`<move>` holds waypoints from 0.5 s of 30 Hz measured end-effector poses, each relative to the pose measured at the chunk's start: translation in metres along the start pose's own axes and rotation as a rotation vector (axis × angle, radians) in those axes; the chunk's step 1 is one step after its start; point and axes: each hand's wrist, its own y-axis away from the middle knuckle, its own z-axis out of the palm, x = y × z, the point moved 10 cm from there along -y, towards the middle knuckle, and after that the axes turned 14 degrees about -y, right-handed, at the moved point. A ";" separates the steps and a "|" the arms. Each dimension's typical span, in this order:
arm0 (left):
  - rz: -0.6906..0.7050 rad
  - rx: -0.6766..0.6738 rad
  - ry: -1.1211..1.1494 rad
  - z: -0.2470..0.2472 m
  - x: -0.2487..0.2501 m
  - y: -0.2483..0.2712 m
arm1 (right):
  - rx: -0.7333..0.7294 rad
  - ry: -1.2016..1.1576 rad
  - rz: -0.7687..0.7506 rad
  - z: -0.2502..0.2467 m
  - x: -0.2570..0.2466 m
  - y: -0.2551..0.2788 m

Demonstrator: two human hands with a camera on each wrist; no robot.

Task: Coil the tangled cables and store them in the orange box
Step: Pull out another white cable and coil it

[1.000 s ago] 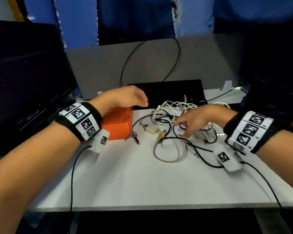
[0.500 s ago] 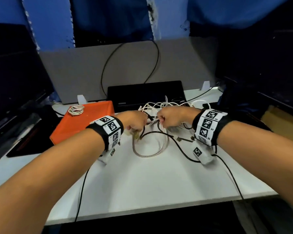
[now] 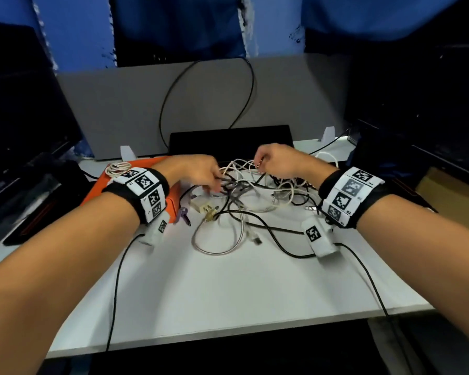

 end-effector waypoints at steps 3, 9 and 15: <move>-0.149 -0.090 -0.272 0.006 -0.033 0.011 | -0.213 0.308 0.123 0.025 0.035 0.007; -0.062 0.003 -0.062 -0.015 -0.003 0.008 | -0.396 0.584 0.105 0.064 0.040 0.011; 0.102 0.182 -0.102 -0.024 0.055 -0.004 | -0.472 0.368 0.160 0.071 0.015 0.010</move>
